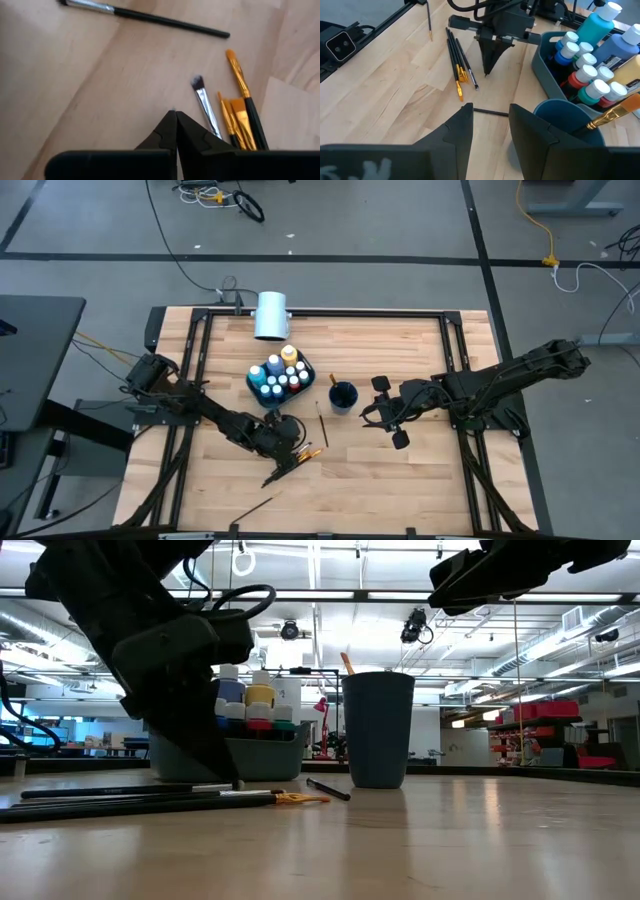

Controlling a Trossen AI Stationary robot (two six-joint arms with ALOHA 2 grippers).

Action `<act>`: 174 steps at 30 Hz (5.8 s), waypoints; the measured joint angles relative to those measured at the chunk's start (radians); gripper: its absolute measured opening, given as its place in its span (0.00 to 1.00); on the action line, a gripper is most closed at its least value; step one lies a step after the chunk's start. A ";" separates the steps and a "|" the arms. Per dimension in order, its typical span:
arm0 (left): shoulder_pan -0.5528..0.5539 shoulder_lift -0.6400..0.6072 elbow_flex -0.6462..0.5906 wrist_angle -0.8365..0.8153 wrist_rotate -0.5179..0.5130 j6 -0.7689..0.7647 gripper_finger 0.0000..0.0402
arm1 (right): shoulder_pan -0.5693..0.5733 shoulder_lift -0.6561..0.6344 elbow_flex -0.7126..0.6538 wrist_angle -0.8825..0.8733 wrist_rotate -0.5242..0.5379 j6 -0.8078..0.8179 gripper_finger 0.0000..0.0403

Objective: Pick & Place Paint Supplies
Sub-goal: Put the silver paint brush into the blue cup

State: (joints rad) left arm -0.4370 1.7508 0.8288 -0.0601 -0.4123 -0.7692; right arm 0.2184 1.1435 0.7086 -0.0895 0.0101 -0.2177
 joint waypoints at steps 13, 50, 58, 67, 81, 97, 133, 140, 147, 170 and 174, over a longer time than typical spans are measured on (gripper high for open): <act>0.000 0.001 0.000 0.015 0.006 0.024 0.07 | 0.000 0.000 0.000 0.000 0.000 0.000 0.32; 0.001 0.002 -0.085 0.125 -0.036 0.038 0.34 | 0.000 0.000 0.000 0.000 0.000 0.000 0.32; 0.002 0.002 -0.095 0.183 -0.044 0.071 0.34 | 0.000 0.000 0.000 0.000 0.000 0.000 0.32; 0.005 0.072 -0.088 0.224 -0.065 0.077 0.34 | 0.000 0.000 -0.001 0.007 0.000 0.000 0.32; -0.019 0.069 -0.089 0.180 -0.034 0.074 0.23 | 0.000 0.000 -0.001 0.008 0.000 0.000 0.32; -0.026 -0.036 -0.097 0.127 0.035 0.117 0.02 | 0.000 0.000 -0.001 0.009 0.000 0.000 0.32; 0.140 -0.258 0.024 0.994 -0.025 0.987 0.01 | -0.013 0.267 0.000 0.874 0.036 0.095 0.32; 0.140 -0.259 0.024 0.996 -0.011 1.016 0.01 | -0.020 0.347 0.000 1.068 0.156 0.065 0.32; 0.158 -0.259 0.024 0.995 -0.012 1.015 0.01 | -0.055 0.357 0.000 1.113 0.102 0.061 0.32; 0.224 -0.261 0.024 0.993 0.008 0.992 0.01 | -0.124 0.357 0.074 1.033 0.032 0.131 0.28; 0.223 -0.261 0.024 0.995 0.007 0.997 0.02 | -0.124 0.357 0.074 1.032 0.026 0.130 0.17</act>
State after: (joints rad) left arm -0.2142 1.4902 0.8528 0.9349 -0.4048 0.2280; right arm 0.0948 1.5009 0.7822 0.9424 0.0360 -0.0875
